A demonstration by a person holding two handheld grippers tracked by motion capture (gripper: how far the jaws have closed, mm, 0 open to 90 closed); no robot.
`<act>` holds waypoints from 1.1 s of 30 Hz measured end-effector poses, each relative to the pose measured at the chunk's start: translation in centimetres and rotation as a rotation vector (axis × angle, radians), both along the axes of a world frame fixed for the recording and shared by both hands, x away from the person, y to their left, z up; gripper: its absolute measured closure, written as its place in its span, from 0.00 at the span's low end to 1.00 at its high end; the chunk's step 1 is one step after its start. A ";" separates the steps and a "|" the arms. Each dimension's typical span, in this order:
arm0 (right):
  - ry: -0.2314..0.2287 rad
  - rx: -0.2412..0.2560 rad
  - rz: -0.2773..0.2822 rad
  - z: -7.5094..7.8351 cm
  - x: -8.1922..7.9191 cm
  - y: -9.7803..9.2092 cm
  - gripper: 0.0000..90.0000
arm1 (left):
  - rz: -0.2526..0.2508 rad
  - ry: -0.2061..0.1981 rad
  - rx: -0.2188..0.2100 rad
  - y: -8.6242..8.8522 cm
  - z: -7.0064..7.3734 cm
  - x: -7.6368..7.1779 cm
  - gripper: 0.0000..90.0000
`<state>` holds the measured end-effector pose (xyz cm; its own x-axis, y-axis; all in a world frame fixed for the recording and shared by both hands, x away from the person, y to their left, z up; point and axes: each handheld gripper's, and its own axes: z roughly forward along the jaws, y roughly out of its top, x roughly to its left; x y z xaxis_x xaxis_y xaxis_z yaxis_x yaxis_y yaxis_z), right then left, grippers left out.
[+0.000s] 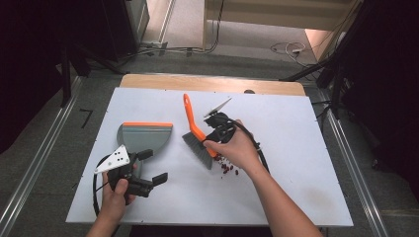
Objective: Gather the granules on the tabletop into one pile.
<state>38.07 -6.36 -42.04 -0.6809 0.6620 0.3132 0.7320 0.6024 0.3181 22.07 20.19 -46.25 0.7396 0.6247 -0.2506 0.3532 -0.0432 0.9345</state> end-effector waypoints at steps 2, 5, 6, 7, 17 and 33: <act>0.016 -0.006 -0.002 -0.8 0.1 1.1 0.76 | 0.001 -0.003 0.000 0.1 0.0 0.0 0.00; 0.047 -0.006 -0.044 -1.9 0.8 1.9 0.76 | 0.001 -0.003 0.001 0.2 0.0 -0.1 0.00; 0.044 -0.014 -0.065 -2.1 1.1 1.8 0.76 | 0.001 -0.004 -0.001 0.2 0.0 -0.1 0.00; 0.066 -0.008 -0.085 -2.2 1.4 1.6 0.76 | 0.000 -0.003 -0.002 0.2 0.0 -0.1 0.00; 0.087 -0.020 -0.178 -2.3 2.3 -2.3 0.76 | -0.002 0.001 0.002 0.0 0.0 -0.1 0.00; 0.106 0.008 -0.270 -2.6 1.8 -7.4 0.76 | -0.005 0.006 0.011 -0.2 -0.1 0.0 0.00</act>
